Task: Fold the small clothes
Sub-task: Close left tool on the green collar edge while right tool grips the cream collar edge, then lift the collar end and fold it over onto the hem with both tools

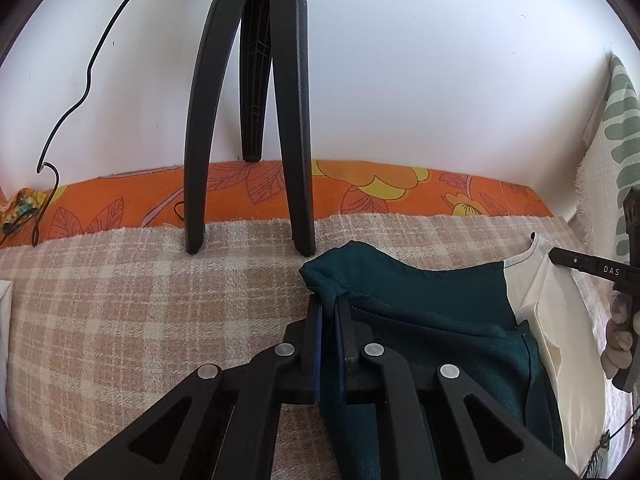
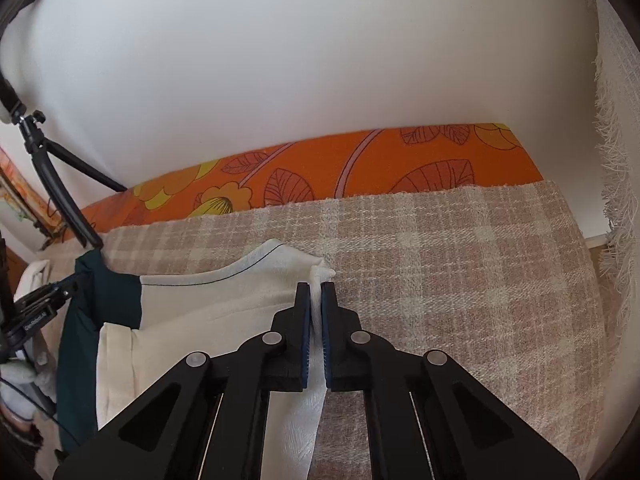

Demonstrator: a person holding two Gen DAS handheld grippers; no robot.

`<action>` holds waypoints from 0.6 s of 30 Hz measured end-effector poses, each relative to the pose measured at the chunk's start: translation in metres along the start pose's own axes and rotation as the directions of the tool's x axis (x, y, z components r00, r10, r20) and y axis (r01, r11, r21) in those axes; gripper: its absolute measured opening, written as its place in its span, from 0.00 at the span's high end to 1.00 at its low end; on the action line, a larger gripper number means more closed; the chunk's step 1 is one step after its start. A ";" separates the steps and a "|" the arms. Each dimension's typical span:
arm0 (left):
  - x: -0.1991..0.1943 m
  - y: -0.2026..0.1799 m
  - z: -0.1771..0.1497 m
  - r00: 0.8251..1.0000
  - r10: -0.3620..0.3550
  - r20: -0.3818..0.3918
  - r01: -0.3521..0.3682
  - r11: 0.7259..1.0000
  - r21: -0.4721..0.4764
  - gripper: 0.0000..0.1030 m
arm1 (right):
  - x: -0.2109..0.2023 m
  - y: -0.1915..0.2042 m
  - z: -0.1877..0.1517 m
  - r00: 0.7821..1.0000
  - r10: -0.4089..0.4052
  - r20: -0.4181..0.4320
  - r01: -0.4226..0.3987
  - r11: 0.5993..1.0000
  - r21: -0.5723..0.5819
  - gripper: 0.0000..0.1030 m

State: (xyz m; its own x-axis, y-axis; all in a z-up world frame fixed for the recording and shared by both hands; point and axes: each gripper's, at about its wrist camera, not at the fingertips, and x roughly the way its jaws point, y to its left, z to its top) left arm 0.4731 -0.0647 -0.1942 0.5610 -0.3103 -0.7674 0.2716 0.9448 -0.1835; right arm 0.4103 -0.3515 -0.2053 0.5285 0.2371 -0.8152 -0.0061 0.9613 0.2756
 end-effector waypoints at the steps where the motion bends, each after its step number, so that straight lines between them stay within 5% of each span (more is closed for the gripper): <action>1: -0.001 0.000 0.000 1.000 0.003 0.003 -0.003 1.000 0.001 1.00 | -0.003 -0.001 0.000 1.000 0.009 0.008 -0.010 1.000 0.018 0.98; 18: -0.114 -0.041 -0.018 0.992 -0.038 0.117 0.021 0.990 0.138 1.00 | -0.111 0.025 -0.016 0.983 0.150 0.110 -0.146 0.988 -0.044 0.98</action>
State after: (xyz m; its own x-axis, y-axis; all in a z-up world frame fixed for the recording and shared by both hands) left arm 0.3839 -0.0662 -0.1108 0.6383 -0.3560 -0.6826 0.3890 0.9143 -0.1131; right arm 0.3374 -0.3520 -0.1160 0.6119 0.3614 -0.7036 -0.1208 0.9218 0.3684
